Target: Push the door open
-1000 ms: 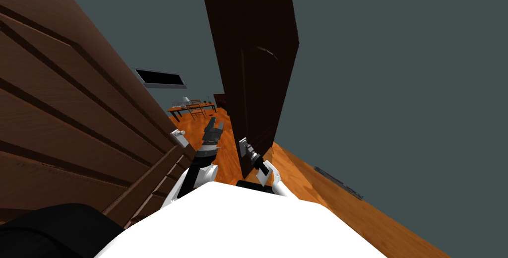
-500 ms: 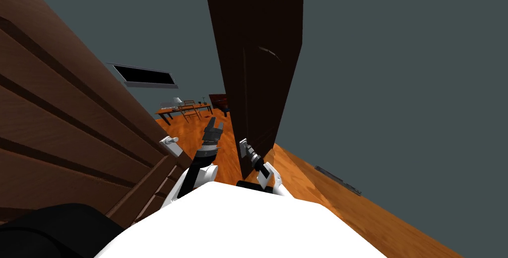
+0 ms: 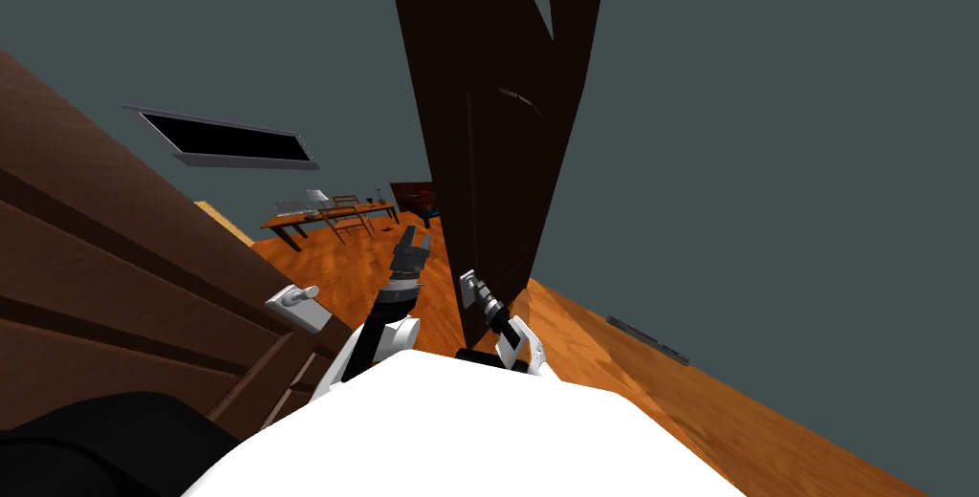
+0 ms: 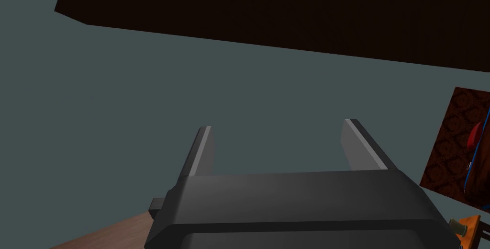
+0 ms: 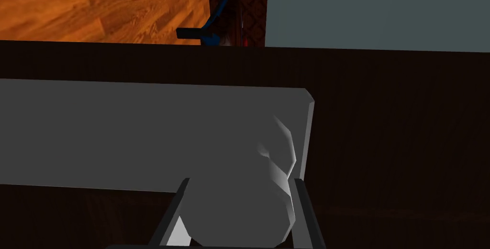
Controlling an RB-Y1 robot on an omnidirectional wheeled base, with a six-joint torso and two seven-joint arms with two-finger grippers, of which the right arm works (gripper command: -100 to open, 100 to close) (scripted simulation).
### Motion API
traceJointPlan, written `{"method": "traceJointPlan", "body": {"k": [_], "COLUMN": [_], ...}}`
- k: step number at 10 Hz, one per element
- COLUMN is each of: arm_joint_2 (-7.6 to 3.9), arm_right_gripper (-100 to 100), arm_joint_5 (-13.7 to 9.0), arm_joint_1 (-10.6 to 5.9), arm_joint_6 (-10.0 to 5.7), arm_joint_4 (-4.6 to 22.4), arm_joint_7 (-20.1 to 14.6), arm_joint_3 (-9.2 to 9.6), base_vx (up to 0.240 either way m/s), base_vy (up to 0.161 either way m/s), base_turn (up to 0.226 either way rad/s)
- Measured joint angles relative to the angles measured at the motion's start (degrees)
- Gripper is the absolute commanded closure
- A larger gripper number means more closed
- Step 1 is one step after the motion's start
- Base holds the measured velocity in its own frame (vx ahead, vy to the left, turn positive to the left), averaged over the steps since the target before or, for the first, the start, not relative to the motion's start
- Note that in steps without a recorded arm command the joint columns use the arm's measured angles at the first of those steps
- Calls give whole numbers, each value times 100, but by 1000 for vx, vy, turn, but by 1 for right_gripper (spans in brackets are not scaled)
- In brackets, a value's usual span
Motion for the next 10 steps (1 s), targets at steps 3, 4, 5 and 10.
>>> {"method": "traceJointPlan", "body": {"k": [3,4,5,10], "arm_joint_2": [28,51,33,-42], "arm_right_gripper": [100,-100,-100,-100], "arm_joint_5": [195,253,263,270], "arm_joint_1": [152,191,207,262], "arm_joint_6": [67,80,90,155], "arm_joint_4": [-161,-175,-203,-384], "arm_joint_7": [-53,-63,-76,-172], "arm_joint_3": [-145,-188,-168,-32], "base_vx": [99,-30,-147,-179], "base_vy": [182,9,-102,-140], "base_turn": [-139,-72,7,-24]}}
